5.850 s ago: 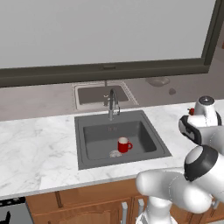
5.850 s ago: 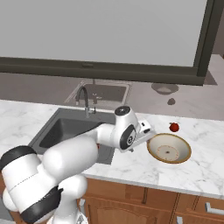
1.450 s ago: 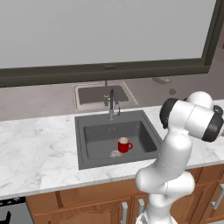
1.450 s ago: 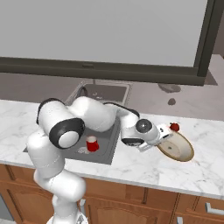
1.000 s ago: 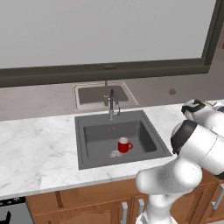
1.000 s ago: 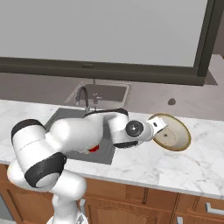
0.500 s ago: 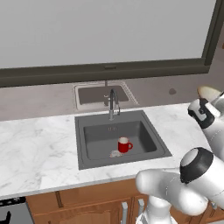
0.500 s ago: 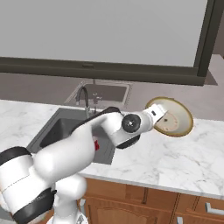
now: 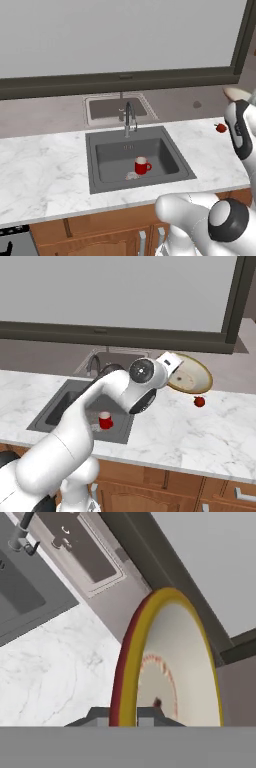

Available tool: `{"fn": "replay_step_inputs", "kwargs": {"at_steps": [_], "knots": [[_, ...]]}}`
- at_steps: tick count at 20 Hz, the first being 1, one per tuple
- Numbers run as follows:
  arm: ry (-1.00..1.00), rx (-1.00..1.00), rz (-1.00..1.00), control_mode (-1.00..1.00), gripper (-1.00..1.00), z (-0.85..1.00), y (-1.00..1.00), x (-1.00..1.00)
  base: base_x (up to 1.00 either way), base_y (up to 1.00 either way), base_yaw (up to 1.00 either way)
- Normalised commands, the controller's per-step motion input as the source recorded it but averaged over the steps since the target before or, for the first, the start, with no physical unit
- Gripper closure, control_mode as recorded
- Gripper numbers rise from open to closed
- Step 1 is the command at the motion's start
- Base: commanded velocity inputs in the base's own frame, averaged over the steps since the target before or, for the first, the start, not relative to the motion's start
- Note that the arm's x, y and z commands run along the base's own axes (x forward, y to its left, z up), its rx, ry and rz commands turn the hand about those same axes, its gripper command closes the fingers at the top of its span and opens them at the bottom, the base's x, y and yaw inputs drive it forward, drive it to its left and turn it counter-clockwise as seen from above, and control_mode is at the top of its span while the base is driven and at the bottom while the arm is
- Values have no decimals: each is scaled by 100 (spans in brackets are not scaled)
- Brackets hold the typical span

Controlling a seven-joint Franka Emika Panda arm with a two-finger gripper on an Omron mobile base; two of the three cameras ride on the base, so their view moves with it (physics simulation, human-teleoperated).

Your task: Pick the mug and place it in the sink. Pick the bowl and place it in the open cabinet and then close the cabinet.

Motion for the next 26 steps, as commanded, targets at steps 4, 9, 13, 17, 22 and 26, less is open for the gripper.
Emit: {"fn": "replay_step_inputs", "kwargs": {"at_steps": [4, 9, 13, 17, 22, 26], "knots": [[14, -1, 5, -100, 100, 56, 27, -27, 0, 0, 0], [25, 0, 3, -100, 100, 22, 33, -37, 0, 0, 0], [1, 0, 2, -100, 100, 0, 45, -54, 0, 0, 0], [-2, 0, 3, -100, 100, 0, 33, -67, 0, 0, 0], [-18, -1, 2, -100, 100, 0, 14, -77, 0, 0, 0], [-27, -4, 6, -100, 100, 19, 10, -56, 0, 0, 0]]}}
